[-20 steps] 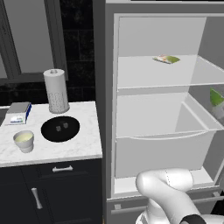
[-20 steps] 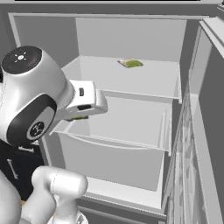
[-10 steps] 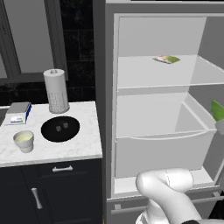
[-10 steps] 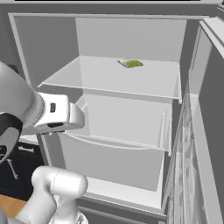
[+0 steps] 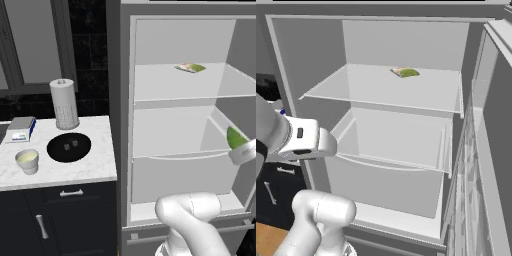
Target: Grab a lemon wedge from the fridge and one ice cube from the ice bowl, and put them in the glass of lemonade.
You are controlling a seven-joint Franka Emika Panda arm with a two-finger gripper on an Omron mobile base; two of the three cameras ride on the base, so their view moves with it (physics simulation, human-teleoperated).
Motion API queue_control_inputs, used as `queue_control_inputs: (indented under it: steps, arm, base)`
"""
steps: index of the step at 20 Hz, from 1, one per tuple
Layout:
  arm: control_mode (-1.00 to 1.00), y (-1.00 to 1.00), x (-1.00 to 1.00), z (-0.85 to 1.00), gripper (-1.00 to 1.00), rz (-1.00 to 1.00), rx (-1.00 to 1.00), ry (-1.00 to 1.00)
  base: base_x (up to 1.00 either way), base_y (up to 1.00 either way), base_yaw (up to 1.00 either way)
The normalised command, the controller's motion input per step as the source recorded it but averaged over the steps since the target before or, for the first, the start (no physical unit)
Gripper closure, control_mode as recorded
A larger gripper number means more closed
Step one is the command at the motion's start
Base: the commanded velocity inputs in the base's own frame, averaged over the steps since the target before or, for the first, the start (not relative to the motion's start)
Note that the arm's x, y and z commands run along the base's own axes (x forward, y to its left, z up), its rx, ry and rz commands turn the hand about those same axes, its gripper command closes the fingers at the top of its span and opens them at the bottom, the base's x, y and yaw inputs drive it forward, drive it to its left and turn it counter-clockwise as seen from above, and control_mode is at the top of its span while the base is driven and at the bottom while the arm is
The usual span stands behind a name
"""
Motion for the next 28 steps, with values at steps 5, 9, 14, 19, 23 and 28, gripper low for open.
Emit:
queue_control_inputs:
  steps: [5, 9, 14, 19, 23, 28]
  arm:
    - [1.0, 0.04, 0.0, -0.13, 1.0, 0.0, 0.0, 0.0]
    - [1.0, 0.0, 0.0, 0.0, 1.0, 0.0, 0.0, 0.0]
    - [1.0, 0.0, 0.0, 0.0, 1.0, 0.0, 0.0, 0.0]
    - [1.0, 0.0, 0.0, 0.0, 1.0, 0.0, 0.0, 0.0]
    - [1.0, 0.0, 0.0, 0.0, 1.0, 0.0, 0.0, 0.0]
    - [1.0, 0.0, 0.0, 0.0, 1.0, 0.0, 0.0, 0.0]
  base:
    - [-0.14, 0.18, 0.0]
    - [-0.49, 0.55, 0.0]
    - [-0.71, 0.83, 0.0]
    - [-0.17, 1.0, -0.01]
    - [0.08, 1.0, -0.09]
    - [0.36, 0.85, -0.11]
